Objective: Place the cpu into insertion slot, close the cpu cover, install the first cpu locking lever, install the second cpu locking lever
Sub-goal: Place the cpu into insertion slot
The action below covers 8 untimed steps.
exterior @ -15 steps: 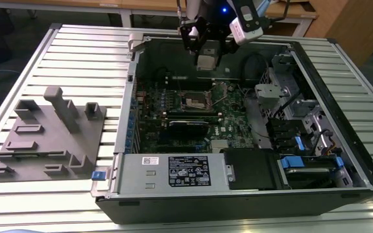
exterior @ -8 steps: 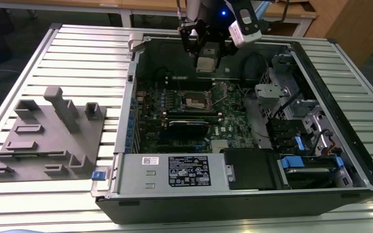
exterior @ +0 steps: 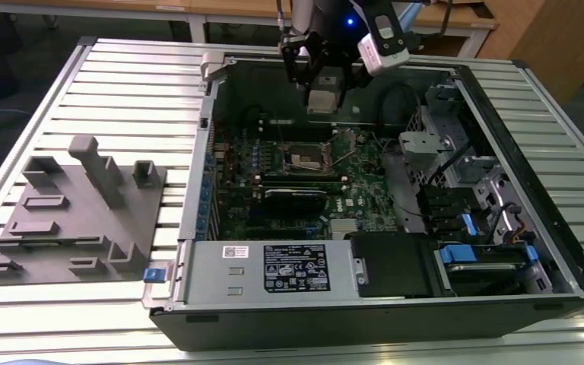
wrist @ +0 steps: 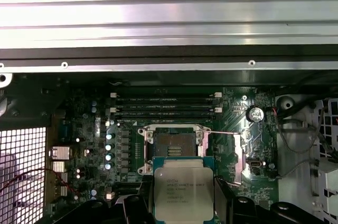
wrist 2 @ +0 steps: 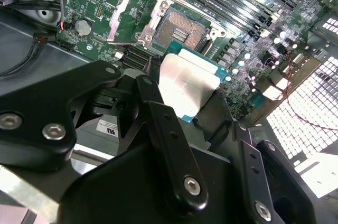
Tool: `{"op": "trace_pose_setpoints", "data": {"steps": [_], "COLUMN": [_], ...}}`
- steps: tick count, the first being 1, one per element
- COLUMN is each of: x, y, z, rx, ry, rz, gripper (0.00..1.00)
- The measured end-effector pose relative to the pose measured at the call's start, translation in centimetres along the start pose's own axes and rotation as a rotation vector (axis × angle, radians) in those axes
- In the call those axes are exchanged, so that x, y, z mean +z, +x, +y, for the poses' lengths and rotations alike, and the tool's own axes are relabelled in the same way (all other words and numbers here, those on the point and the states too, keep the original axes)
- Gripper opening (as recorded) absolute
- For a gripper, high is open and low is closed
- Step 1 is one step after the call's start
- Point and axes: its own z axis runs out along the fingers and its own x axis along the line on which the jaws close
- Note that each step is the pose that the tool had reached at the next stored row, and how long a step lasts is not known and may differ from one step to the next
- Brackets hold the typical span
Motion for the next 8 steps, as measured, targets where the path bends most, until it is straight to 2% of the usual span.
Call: {"op": "trace_pose_setpoints", "data": {"steps": [3,8], "x": [0.26,0.27], "y": [0.0,0.0], "z": [-0.03,-0.03], "rx": [0.0,0.0], "ry": [0.0002,0.0003], "rz": [0.0001,0.0001], "gripper": [0.54,0.54]}}
